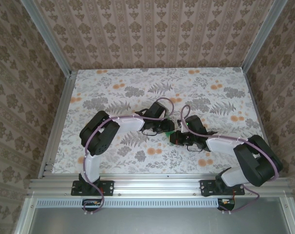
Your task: Fold a paper plane with a square sheet of paper (pick it up from the middle)
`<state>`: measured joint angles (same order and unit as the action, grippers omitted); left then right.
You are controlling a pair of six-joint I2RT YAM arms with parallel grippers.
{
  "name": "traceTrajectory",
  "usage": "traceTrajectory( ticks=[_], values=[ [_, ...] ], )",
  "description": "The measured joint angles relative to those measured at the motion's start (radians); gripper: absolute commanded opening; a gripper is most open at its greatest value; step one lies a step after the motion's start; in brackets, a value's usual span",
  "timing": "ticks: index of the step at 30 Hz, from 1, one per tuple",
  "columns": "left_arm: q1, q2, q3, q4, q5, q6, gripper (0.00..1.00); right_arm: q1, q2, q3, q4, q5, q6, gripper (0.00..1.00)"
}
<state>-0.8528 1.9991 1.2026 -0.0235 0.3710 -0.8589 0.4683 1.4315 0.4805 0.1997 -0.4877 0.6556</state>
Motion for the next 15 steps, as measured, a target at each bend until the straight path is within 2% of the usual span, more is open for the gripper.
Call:
traceTrajectory(
  ticks=[15],
  values=[
    [0.003, 0.004, 0.005, -0.001, 0.009, 0.0, 0.4, -0.038, 0.071, 0.001, 0.011, -0.018, 0.007, 0.07]
  ],
)
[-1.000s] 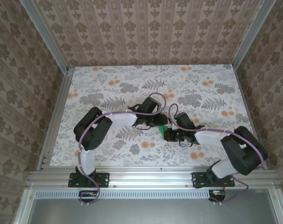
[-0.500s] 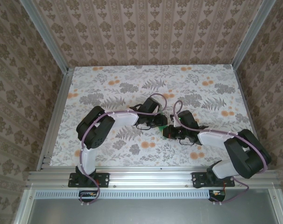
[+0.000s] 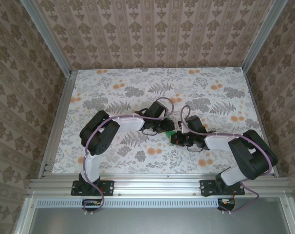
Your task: Fold a paper plane with a square sheet of paper (pick it up from the middle)
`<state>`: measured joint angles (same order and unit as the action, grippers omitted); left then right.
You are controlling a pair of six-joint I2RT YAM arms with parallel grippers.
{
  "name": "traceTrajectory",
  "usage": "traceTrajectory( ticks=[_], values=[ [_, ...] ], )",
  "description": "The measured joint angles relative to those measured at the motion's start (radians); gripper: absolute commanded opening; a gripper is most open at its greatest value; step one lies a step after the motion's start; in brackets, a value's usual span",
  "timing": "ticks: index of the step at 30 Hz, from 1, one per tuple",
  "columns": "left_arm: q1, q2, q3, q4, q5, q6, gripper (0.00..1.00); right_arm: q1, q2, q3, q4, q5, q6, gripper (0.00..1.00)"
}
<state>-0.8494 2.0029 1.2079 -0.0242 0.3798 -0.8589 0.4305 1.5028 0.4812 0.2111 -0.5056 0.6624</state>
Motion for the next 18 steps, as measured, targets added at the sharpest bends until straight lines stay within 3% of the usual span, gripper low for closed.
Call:
traceTrajectory(
  ticks=[18],
  values=[
    [0.002, 0.02, 0.032, -0.023, 0.01, 0.005, 0.39, -0.08, 0.075, -0.057, 0.163, -0.105, 0.076, 0.05]
  ],
)
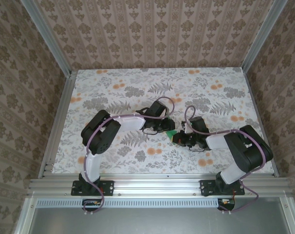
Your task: Fold a paper plane with a square sheet of paper (pick it up from the middle)
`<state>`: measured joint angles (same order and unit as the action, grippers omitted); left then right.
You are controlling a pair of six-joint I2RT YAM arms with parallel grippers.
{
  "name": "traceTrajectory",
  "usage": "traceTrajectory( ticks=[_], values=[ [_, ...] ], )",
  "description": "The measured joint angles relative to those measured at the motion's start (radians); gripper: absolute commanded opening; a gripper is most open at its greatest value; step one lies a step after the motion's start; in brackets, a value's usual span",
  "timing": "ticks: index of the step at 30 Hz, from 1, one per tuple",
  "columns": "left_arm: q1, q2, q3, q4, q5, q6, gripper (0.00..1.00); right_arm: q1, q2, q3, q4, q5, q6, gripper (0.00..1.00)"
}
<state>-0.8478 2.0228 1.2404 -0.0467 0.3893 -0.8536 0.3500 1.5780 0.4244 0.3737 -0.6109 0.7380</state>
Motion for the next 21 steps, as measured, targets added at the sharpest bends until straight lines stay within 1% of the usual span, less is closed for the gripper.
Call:
traceTrajectory(
  ticks=[4, 11, 17, 21],
  values=[
    [0.003, 0.0, 0.013, -0.015, 0.002, 0.004, 0.39, -0.002, -0.008, 0.0, -0.003, -0.003, 0.011, 0.06],
    [0.005, 0.009, 0.014, -0.021, 0.008, 0.006, 0.39, -0.008, -0.064, 0.026, -0.04, -0.011, 0.025, 0.08],
    [0.01, 0.009, 0.017, -0.021, 0.008, 0.007, 0.39, -0.008, 0.0, 0.077, -0.043, -0.025, 0.025, 0.08],
    [0.01, 0.009, 0.017, -0.021, 0.01, 0.01, 0.39, -0.008, 0.027, 0.096, -0.123, 0.029, -0.005, 0.06]
  ],
)
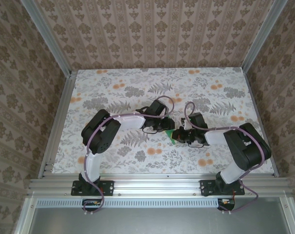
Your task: Fold a paper plane with a square sheet of paper (pick it up from the middle)
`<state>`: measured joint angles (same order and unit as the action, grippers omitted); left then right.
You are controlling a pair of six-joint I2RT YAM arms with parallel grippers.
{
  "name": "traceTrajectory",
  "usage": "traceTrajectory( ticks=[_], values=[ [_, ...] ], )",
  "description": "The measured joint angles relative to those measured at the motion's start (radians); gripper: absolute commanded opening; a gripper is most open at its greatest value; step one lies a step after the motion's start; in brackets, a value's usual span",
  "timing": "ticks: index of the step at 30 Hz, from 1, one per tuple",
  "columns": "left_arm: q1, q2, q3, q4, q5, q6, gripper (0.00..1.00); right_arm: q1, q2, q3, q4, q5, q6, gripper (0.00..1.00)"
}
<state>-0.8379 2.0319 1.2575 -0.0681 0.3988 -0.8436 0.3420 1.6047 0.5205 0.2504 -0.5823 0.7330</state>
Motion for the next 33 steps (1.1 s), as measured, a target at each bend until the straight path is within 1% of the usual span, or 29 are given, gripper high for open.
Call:
traceTrajectory(
  ticks=[5, 10, 14, 16, 21, 24, 28, 30, 33],
  values=[
    [0.003, 0.0, 0.001, 0.0, 0.008, 0.008, 0.42, -0.001, 0.003, 0.021, -0.057, 0.026, -0.048, 0.04],
    [0.027, 0.0, 0.001, 0.006, 0.03, 0.028, 0.46, -0.004, 0.015, 0.026, -0.057, 0.017, -0.057, 0.02],
    [0.06, 0.0, 0.001, 0.036, 0.062, 0.05, 0.52, -0.006, 0.038, 0.044, -0.057, -0.002, -0.059, 0.02],
    [0.078, 0.0, 0.0, 0.066, 0.085, 0.06, 0.56, -0.007, 0.045, 0.051, -0.059, -0.01, -0.061, 0.01],
    [0.103, -0.029, -0.003, 0.123, 0.142, 0.088, 0.62, -0.011, 0.053, 0.056, -0.06, -0.028, -0.06, 0.01],
    [0.099, -0.081, -0.021, 0.161, 0.165, 0.098, 0.63, -0.011, 0.056, 0.057, -0.06, -0.032, -0.06, 0.01],
    [0.093, -0.164, -0.085, 0.213, 0.162, 0.105, 0.62, -0.013, 0.061, 0.061, -0.061, -0.038, -0.06, 0.01],
    [0.092, -0.193, -0.127, 0.246, 0.156, 0.104, 0.6, -0.014, 0.064, 0.063, -0.061, -0.044, -0.06, 0.01],
    [0.092, -0.196, -0.166, 0.272, 0.151, 0.104, 0.55, -0.018, 0.067, 0.063, -0.061, -0.051, -0.059, 0.01]
  ],
)
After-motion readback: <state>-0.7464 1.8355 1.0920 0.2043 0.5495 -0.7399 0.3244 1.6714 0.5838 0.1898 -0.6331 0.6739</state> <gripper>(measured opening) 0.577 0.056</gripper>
